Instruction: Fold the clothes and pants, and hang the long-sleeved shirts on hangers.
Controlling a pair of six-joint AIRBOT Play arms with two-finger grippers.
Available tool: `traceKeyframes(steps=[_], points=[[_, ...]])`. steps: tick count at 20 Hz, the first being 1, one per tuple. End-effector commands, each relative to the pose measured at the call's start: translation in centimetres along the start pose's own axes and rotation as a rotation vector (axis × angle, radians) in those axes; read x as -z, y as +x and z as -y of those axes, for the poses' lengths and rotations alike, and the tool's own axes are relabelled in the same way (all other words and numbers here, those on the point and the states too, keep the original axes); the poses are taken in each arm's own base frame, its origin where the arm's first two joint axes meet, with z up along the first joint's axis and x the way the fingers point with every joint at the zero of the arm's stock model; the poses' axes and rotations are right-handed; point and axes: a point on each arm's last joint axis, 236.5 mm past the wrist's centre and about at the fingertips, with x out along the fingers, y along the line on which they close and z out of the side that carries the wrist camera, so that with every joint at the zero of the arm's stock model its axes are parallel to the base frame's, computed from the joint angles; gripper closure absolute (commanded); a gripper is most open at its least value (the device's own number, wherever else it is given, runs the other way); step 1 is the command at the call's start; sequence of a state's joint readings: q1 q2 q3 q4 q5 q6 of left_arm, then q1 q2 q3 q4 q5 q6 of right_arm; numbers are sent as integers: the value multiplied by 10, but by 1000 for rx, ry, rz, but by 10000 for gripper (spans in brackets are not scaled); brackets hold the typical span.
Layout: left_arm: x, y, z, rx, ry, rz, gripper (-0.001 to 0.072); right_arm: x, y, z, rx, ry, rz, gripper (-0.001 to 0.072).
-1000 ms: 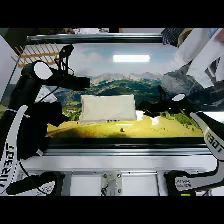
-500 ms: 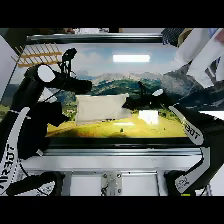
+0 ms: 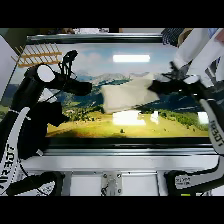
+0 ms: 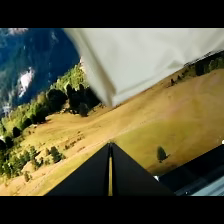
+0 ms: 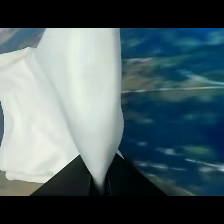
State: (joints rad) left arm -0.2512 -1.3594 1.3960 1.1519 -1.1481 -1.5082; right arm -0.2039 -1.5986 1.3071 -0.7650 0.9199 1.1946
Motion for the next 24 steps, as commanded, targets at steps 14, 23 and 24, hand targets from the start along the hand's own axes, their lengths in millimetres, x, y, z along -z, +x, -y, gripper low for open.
traceKeyframes(steps=[14, 23, 24], points=[[0, 0, 0, 1, -18, -1, 692, 94, -222, 229, 646, 585, 110, 703], [3, 0, 1, 1, -18, -12, 692, 143, -214, 213, 677, 562, -20, 117], [3, 0, 1, 2, -18, -13, 693, 142, -230, 214, 730, 525, -13, 121]])
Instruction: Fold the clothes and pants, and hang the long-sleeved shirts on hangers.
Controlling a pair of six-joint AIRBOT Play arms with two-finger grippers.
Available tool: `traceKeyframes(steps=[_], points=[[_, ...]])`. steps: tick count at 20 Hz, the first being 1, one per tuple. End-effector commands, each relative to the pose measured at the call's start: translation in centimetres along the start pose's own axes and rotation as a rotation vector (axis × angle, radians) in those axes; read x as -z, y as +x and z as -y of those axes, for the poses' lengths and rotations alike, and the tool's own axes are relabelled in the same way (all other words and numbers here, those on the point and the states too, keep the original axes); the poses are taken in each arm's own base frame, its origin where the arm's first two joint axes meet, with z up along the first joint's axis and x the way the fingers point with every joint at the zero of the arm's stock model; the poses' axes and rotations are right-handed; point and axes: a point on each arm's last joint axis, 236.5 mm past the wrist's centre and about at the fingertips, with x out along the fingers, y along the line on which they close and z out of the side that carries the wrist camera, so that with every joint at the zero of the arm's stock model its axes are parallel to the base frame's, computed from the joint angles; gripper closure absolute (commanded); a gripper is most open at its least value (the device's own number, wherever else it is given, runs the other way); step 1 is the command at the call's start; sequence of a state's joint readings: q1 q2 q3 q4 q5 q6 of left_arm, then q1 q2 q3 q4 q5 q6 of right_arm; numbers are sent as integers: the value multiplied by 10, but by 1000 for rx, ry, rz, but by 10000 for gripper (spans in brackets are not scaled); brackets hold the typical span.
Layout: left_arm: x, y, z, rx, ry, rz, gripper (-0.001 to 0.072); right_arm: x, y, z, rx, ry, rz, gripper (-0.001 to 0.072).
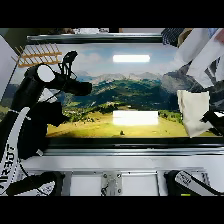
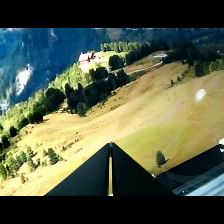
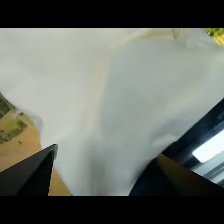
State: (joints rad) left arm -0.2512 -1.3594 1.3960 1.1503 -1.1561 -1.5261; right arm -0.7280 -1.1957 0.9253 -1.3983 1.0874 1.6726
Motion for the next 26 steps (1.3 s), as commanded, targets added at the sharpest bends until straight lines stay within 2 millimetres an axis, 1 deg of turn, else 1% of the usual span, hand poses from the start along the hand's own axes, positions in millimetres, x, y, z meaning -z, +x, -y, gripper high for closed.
traceKeyframes(steps=[1, 2, 3, 4, 5, 6, 7, 8, 9, 11, 12, 13, 14, 15, 16, 17, 18, 20, 26], points=[[2, 0, 0, 0, 1, -7, 693, -6, -34, 27, 131, -81, 72, 121], [3, 0, 0, 0, 1, -14, 693, -15, -53, 32, 164, -103, 136, 121], [5, 0, 0, 0, 1, -20, 692, -24, -76, 31, 173, -116, 213, 121], [6, 0, 0, 0, 1, -24, 692, -30, -96, 25, 154, -119, 289, 121], [7, 0, 0, 1, 1, -27, 692, -33, -115, 12, 111, -131, 363, 120], [7, 0, 0, 1, 1, -31, 692, -30, -130, -7, 49, -166, 406, 120], [8, 0, 0, 1, 0, -31, 692, -21, -142, -34, -38, -223, 430, 120], [9, 2, -1, 0, -3, -32, 692, -8, -152, -64, -138, -283, 437, 121], [12, 6, -3, -2, -8, -39, 692, 10, -161, -102, -264, -365, 436, 121], [21, 14, -8, -7, -22, -59, 692, 54, -174, -167, -482, -549, 406, 121], [26, 17, -10, -9, -26, -71, 692, 82, -176, -195, -573, -642, 366, 121], [29, 19, -12, -11, -30, -81, 692, 107, -175, -214, -625, -722, 325, 128], [32, 21, -13, -12, -34, -89, 692, 128, -173, -226, -650, -789, 290, 129], [33, 21, -13, -13, -35, -90, 692, 147, -171, -236, -667, -851, 259, 133], [32, 21, -13, -12, -35, -87, 692, 163, -169, -243, -683, -902, 232, 250], [31, 21, -13, -12, -34, -84, 692, 175, -169, -248, -698, -936, 212, 489], [31, 21, -13, -12, -34, -84, 692, 184, -169, -252, -709, -962, 197, 711], [31, 21, -13, -13, -34, -84, 692, 191, -168, -254, -716, -977, 178, 701], [31, 21, -13, -12, -34, -83, 692, 190, -167, -254, -714, -976, 180, 702]])
